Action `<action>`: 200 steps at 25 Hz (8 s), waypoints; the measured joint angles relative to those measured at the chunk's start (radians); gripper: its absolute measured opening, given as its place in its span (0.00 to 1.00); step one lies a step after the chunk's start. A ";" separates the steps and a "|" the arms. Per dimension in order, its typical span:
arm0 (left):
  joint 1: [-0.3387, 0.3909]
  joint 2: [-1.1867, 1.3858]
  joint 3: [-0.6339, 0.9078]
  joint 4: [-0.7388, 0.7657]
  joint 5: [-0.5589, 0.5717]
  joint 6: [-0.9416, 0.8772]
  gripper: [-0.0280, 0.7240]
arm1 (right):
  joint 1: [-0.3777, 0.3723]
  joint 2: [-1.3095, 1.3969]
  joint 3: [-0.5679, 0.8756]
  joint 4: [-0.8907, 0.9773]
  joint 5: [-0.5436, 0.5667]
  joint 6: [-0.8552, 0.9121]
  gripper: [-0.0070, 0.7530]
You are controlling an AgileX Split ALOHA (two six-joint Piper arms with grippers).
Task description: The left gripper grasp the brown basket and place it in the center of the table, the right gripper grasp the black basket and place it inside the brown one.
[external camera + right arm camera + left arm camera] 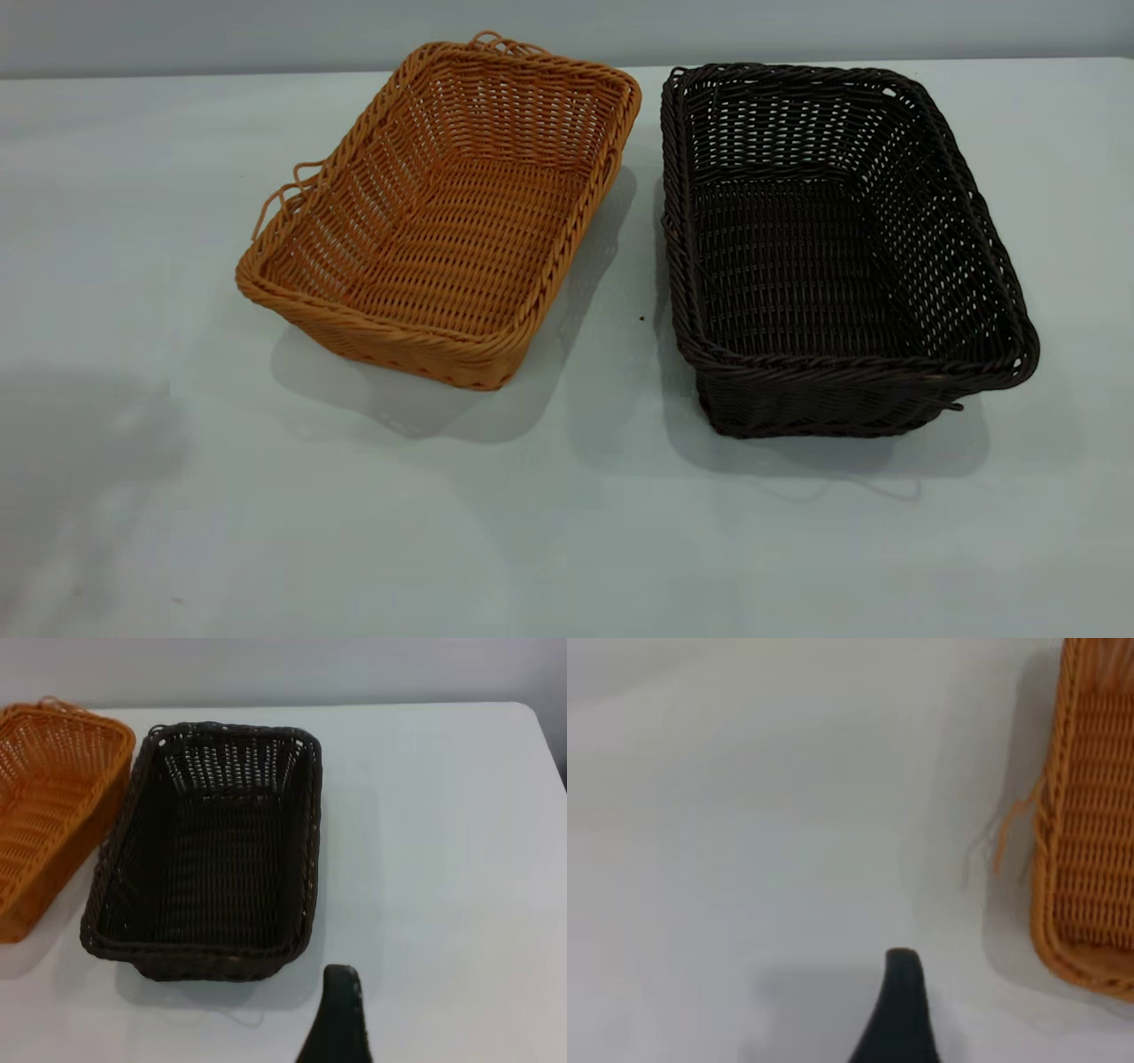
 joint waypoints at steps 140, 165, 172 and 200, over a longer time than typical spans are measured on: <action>-0.030 0.875 -0.870 -0.432 0.246 0.618 0.77 | 0.181 2.116 -0.704 0.805 -0.378 -0.356 0.12; -0.016 0.648 -0.870 -0.417 0.342 0.619 0.77 | 0.061 1.958 -0.921 0.725 -0.140 -0.512 0.79; -0.008 0.413 -0.870 -0.381 0.444 0.551 0.77 | 0.032 1.673 -0.967 0.627 0.064 -0.514 0.77; -0.008 -0.532 -0.113 -0.327 0.788 0.304 0.77 | 0.032 0.505 -0.199 0.520 0.060 -0.503 0.76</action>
